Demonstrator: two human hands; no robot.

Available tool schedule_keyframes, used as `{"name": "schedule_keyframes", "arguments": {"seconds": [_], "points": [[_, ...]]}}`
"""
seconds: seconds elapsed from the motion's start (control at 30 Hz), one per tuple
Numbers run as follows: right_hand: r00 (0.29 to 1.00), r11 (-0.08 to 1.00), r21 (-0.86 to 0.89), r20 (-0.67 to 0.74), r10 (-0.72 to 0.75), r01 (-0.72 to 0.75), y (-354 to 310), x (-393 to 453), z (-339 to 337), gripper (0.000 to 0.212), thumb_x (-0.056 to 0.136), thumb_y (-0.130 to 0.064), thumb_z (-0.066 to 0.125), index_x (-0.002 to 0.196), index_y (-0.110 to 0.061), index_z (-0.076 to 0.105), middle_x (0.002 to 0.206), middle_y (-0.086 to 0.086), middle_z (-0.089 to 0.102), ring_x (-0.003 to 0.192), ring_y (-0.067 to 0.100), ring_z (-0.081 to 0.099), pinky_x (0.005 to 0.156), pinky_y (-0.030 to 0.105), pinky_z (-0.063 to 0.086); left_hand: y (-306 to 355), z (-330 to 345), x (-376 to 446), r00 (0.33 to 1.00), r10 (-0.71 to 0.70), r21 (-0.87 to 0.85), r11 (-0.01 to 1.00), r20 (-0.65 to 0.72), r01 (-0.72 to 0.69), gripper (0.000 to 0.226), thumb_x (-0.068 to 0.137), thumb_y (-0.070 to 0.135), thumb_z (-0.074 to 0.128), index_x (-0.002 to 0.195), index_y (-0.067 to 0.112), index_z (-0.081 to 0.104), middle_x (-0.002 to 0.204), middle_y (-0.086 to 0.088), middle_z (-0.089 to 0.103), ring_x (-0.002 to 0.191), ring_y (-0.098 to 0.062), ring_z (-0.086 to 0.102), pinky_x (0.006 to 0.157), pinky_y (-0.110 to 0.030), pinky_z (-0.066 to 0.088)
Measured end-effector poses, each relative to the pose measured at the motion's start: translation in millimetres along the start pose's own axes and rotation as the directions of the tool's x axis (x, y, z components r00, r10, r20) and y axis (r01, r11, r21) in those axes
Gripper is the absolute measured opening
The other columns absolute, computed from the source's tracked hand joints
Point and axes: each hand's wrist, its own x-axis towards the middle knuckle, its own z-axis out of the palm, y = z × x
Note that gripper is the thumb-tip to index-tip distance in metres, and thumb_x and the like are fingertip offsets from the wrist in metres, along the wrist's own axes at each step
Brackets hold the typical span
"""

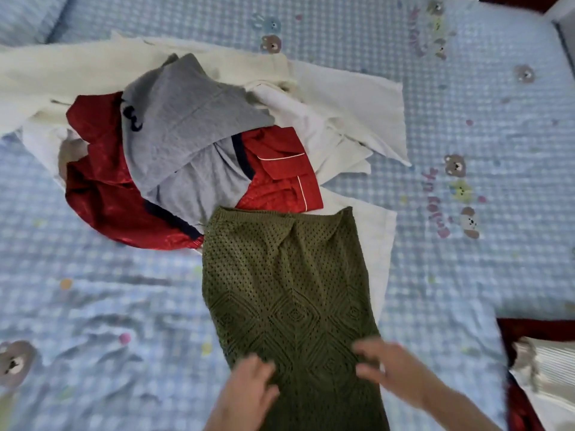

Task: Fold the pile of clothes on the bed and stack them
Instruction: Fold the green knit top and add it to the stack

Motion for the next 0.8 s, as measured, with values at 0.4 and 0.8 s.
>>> {"name": "schedule_keyframes", "arguments": {"seconds": [0.4,0.8], "points": [[0.705,0.94,0.247,-0.622,0.339,-0.235,-10.2,199.9,-103.4,0.027,0.091,-0.021,0.057,0.114,-0.008,0.058,0.102,0.011,0.067,0.099,0.03,0.062,0.077,0.03,0.041,-46.6,-179.5,169.2,0.705,-0.128,0.008,0.982,-0.698,0.186,0.03,0.089,0.013,0.057,0.118,0.005,0.056,0.11,-0.015,0.057,0.103,-0.032,0.053,0.087,-0.042,0.044],[0.569,0.994,0.069,-0.816,0.105,-0.084,44.1,92.4,-123.2,0.031,0.089,-0.022,0.063,0.114,-0.007,0.056,0.106,0.01,0.057,0.092,0.023,0.058,0.083,0.036,0.048,-3.0,-128.4,106.5,0.609,0.108,0.034,0.991,-0.785,-0.131,0.017,0.088,0.012,0.06,0.104,0.008,0.056,0.097,-0.011,0.054,0.09,-0.027,0.05,0.081,-0.037,0.044]]}}
